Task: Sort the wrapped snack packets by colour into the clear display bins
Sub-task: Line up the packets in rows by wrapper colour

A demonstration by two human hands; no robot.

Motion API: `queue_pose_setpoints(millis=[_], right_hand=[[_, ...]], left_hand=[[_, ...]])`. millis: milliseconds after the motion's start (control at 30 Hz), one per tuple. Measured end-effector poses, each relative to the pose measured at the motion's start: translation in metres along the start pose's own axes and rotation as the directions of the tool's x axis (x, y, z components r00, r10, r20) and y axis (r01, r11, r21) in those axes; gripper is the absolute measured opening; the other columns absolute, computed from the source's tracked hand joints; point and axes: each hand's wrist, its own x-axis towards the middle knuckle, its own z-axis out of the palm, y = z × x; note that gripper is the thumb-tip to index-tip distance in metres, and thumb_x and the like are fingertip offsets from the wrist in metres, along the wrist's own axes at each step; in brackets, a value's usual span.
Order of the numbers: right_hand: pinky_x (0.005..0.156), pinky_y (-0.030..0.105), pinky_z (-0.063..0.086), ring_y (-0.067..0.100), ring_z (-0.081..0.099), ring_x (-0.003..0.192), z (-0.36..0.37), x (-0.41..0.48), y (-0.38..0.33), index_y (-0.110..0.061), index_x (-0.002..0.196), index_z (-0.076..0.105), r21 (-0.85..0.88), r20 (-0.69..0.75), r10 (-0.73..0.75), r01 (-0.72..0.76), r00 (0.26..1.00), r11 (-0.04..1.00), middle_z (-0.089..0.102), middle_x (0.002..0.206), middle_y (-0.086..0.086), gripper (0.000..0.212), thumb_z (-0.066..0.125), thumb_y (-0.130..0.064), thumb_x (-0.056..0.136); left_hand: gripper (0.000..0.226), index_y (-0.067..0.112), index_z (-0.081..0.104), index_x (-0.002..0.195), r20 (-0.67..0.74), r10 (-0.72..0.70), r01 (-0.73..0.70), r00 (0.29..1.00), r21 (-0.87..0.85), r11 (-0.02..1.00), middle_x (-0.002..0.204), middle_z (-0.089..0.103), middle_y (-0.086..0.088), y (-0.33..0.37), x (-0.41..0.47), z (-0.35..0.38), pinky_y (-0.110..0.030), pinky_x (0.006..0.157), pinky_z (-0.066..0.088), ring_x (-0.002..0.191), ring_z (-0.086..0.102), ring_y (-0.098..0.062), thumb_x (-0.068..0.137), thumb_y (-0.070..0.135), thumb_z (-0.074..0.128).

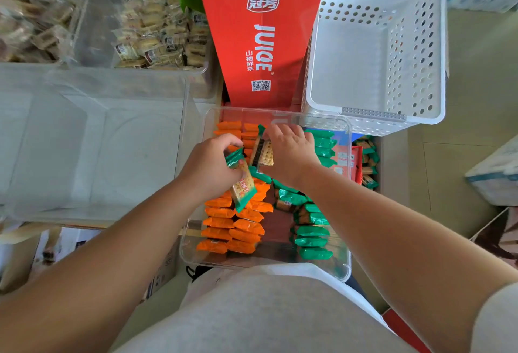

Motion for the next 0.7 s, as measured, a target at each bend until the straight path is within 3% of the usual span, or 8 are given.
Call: queue_pose_setpoints(millis=[67,167,300,400,500,633,700], right_hand=[[0.105,0.048,0.033,0.029,0.039,0.132,0.001,-0.001,-0.001,-0.028,0.145,0.027,0.003,0.027,0.006,-0.006,1.000,1.000,0.050,0.139,0.001,0.091,0.078,-0.053,0.074],[0.109,0.047,0.030,0.030,0.034,0.136,-0.001,0.000,-0.002,-0.025,0.155,0.015,-0.047,0.022,0.022,-0.021,1.000,0.999,0.043,0.146,0.003,0.106,0.078,-0.054,0.075],[0.109,0.047,0.034,0.029,0.043,0.131,-0.009,-0.006,0.002,-0.024,0.149,0.032,0.083,-0.139,-0.019,0.031,0.990,0.996,0.050,0.142,0.002,0.079,0.075,-0.035,0.083],[0.098,0.039,0.048,0.028,0.058,0.114,-0.020,-0.013,0.014,-0.016,0.132,0.058,0.354,-0.194,-0.003,0.073,0.981,0.932,0.061,0.128,0.006,0.054,0.076,-0.021,0.081],[0.088,0.018,0.041,0.021,0.061,0.100,-0.035,-0.030,0.031,-0.011,0.118,0.068,0.428,-0.262,0.004,0.113,0.965,0.897,0.066,0.111,0.005,0.043,0.080,-0.017,0.077],[0.080,0.019,0.045,0.009,0.060,0.086,-0.056,-0.068,0.058,-0.018,0.109,0.070,0.511,-0.221,0.110,0.019,0.969,0.859,0.066,0.095,-0.007,0.030,0.079,-0.018,0.080],[0.075,0.011,0.043,0.004,0.060,0.081,-0.057,-0.085,0.069,-0.020,0.105,0.070,0.525,-0.209,0.152,-0.020,0.966,0.851,0.067,0.089,-0.013,0.027,0.080,-0.020,0.080]], left_hand=[[0.053,0.032,0.057,0.126,-0.013,-0.012,0.011,1.000,-0.061,0.998,0.120,0.061,0.004,0.003,-0.009,-0.005,-0.027,0.062,0.059,0.107,0.054,-0.010,0.081,0.018,0.082],[0.057,0.035,0.057,0.125,0.029,-0.006,0.010,1.000,-0.154,0.988,0.104,0.063,0.009,0.006,-0.021,-0.007,-0.035,0.066,0.062,0.095,0.065,-0.011,0.077,0.021,0.085],[0.051,0.037,0.060,0.118,0.077,-0.009,0.026,0.997,-0.215,0.976,0.100,0.063,0.011,0.007,-0.032,-0.001,-0.030,0.051,0.059,0.083,0.068,-0.012,0.077,0.020,0.086],[0.044,0.032,0.067,0.115,0.086,0.054,-0.037,0.995,-0.185,0.982,0.101,0.068,0.011,0.009,-0.035,0.012,-0.024,0.063,0.059,0.088,0.067,-0.005,0.077,0.021,0.085],[0.038,0.022,0.071,0.113,0.168,0.110,-0.099,0.980,-0.073,0.992,0.106,0.071,0.005,0.013,-0.036,0.029,-0.022,0.072,0.054,0.093,0.066,-0.008,0.077,0.018,0.081],[0.034,0.023,0.072,0.113,0.303,0.243,-0.297,0.921,0.148,0.943,0.111,0.072,0.001,0.015,-0.035,0.058,-0.031,0.080,0.050,0.100,0.064,-0.018,0.079,0.022,0.076],[0.030,0.027,0.069,0.115,0.342,0.293,-0.395,0.893,0.284,0.874,0.114,0.069,0.002,0.015,-0.033,0.070,-0.033,0.082,0.050,0.105,0.062,-0.021,0.085,0.031,0.073]])
